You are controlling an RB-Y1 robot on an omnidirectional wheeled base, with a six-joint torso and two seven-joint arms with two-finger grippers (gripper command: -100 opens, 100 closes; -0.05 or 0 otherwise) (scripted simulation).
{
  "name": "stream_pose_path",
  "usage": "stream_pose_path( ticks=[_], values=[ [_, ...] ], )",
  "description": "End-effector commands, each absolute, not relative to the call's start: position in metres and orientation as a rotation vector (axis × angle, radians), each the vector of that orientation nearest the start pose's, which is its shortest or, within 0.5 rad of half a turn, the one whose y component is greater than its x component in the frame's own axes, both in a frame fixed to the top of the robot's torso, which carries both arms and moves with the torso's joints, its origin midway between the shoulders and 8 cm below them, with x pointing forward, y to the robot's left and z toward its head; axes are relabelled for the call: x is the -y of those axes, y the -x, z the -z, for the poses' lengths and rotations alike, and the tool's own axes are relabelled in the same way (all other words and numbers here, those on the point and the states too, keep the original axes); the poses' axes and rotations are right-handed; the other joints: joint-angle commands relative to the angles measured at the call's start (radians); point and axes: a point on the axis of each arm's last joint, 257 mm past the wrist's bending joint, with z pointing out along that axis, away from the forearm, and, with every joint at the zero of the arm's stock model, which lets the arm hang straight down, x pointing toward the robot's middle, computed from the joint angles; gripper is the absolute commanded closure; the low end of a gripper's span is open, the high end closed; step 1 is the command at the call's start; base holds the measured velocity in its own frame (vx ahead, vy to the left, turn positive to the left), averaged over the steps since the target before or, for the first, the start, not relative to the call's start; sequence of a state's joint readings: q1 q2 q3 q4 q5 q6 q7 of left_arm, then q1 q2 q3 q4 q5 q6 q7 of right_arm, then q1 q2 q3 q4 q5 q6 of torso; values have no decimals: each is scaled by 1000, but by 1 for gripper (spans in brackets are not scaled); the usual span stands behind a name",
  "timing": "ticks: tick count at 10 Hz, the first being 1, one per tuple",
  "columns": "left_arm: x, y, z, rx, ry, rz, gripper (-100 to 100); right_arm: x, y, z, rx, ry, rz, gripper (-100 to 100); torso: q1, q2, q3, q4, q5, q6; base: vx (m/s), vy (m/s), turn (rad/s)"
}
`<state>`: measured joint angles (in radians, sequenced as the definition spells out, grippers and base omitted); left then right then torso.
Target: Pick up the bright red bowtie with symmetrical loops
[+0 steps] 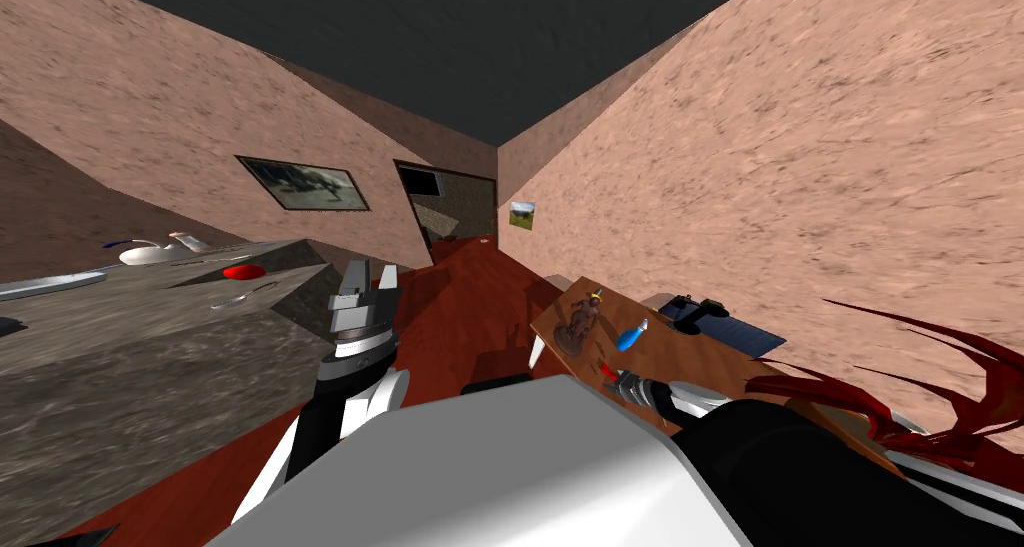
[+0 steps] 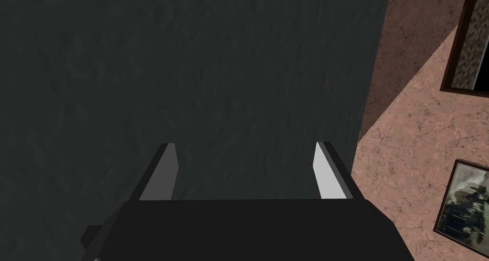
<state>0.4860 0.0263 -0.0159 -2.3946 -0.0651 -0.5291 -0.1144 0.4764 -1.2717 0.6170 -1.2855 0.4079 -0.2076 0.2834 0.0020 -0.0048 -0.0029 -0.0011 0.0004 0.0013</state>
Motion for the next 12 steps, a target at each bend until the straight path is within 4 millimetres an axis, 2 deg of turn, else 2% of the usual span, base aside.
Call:
stream_pose_path(
  ticks=[1, 4, 5, 9, 11, 12],
  values=[
    [-254, -315, -82, -580, 436, 1207, 0, 562, -132, 472, -2703, 459, 104, -100, 0, 0, 0, 0, 0, 0, 64, 12, 47],
    [-254, -315, -82, -580, 436, 1207, 0, 588, -77, 481, -2816, 587, 145, -100, 0, -1, -1, 0, 0, 0, 109, 14, 117],
    [-254, -315, -82, -580, 436, 1207, 0, 588, -77, 481, -2816, 587, 145, -100, 0, -3, -1, -1, 0, 0, 91, 2, 34],
    [-254, -315, -82, -580, 436, 1207, 0, 604, -16, 489, -2926, 721, 145, -100, 1, 0, 0, 0, 0, 0, 84, 7, 76],
    [-254, -315, -82, -580, 436, 1207, 0, 605, -9, 490, -2939, 737, 141, -100, 0, 1, 0, 0, 0, 0, 63, -6, 21],
    [-254, -315, -82, -580, 436, 1207, 0, 605, -13, 488, -2931, 729, 143, -100, 0, 2, 1, 0, 0, 0, 21, -4, 7]
  ],
)
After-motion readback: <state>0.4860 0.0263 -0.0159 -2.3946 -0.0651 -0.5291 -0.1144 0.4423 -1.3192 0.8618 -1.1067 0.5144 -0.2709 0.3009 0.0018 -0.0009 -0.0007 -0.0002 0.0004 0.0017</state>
